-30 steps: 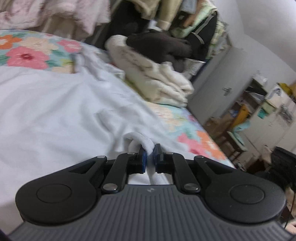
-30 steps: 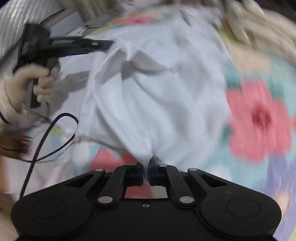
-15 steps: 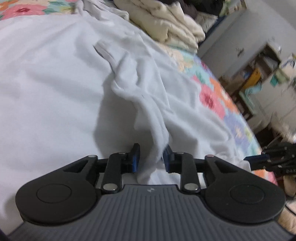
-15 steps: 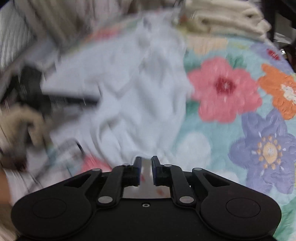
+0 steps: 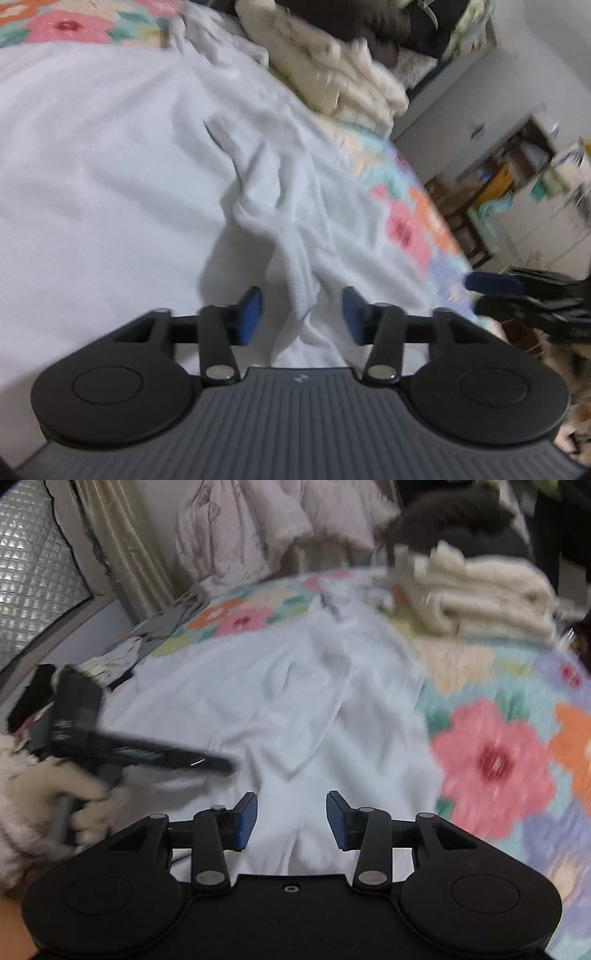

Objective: Fold clothes

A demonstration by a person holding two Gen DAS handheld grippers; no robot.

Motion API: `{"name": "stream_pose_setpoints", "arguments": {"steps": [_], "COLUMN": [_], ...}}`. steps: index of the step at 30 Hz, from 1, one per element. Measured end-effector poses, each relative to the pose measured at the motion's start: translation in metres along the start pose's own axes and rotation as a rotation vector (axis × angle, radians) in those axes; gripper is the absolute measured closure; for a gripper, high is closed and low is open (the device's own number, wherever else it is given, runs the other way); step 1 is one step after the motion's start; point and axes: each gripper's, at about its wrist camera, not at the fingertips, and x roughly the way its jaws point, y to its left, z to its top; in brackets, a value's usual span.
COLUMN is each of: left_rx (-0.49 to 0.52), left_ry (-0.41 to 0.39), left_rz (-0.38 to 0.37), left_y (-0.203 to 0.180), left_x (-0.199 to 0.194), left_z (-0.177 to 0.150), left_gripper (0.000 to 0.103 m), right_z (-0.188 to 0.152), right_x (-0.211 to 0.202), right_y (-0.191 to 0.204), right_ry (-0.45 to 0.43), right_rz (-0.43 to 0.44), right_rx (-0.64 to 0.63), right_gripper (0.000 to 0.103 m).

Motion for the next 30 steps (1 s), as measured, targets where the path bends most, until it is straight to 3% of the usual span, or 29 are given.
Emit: {"name": "stream_pose_setpoints", "arguments": {"steps": [3, 7, 8, 9, 14, 16, 19, 20, 21, 23, 26, 29, 30], "left_rx": [0.031, 0.006, -0.003, -0.007, 0.056, 0.102, 0.155, 0.153, 0.143, 0.118, 0.063, 0.018, 0.020], "left_ry": [-0.068, -0.151, -0.166, -0.173, -0.104, -0.062, -0.006, 0.021, 0.039, 0.029, -0.006, 0.002, -0.006], "left_rz": [0.033, 0.027, 0.036, 0.072, 0.060, 0.051, 0.068, 0.077, 0.076, 0.046, 0.006, -0.021, -0.028], "left_y": [0.010, 0.031, 0.035, 0.037, 0.037, 0.035, 0.034, 0.036, 0.038, 0.043, 0.052, 0.060, 0.060], "left_x": [-0.028, -0.029, -0.025, -0.017, 0.027, 0.047, 0.075, 0.085, 0.093, 0.104, 0.117, 0.131, 0.131], "left_z": [0.010, 0.028, 0.034, 0.041, 0.080, 0.096, 0.113, 0.116, 0.118, 0.121, 0.124, 0.126, 0.127], "left_gripper": [0.049, 0.055, 0.083, 0.101, 0.099, 0.097, 0.088, 0.077, 0.071, 0.069, 0.051, 0.051, 0.054], "right_z": [0.017, 0.058, 0.068, 0.079, 0.102, 0.107, 0.123, 0.128, 0.134, 0.142, 0.147, 0.145, 0.144], "right_x": [0.008, 0.048, 0.060, 0.072, 0.115, 0.132, 0.154, 0.159, 0.164, 0.175, 0.198, 0.221, 0.222], "right_y": [0.000, -0.009, -0.012, -0.014, -0.017, -0.020, -0.035, -0.041, -0.046, -0.051, -0.053, -0.050, -0.050], "right_ry": [-0.035, 0.018, 0.042, 0.077, 0.063, 0.070, 0.067, 0.063, 0.062, 0.067, 0.114, 0.178, 0.176], "right_rz": [-0.016, -0.016, 0.001, 0.025, 0.037, -0.024, -0.048, -0.037, -0.031, -0.021, 0.006, -0.015, -0.014], "right_rx": [0.001, -0.057, -0.063, -0.070, -0.060, -0.107, -0.104, -0.092, -0.085, -0.092, -0.130, -0.199, -0.220], "right_gripper": [0.055, 0.056, 0.059, 0.099, 0.097, 0.095, 0.068, 0.059, 0.058, 0.058, 0.057, 0.058, 0.085]}}
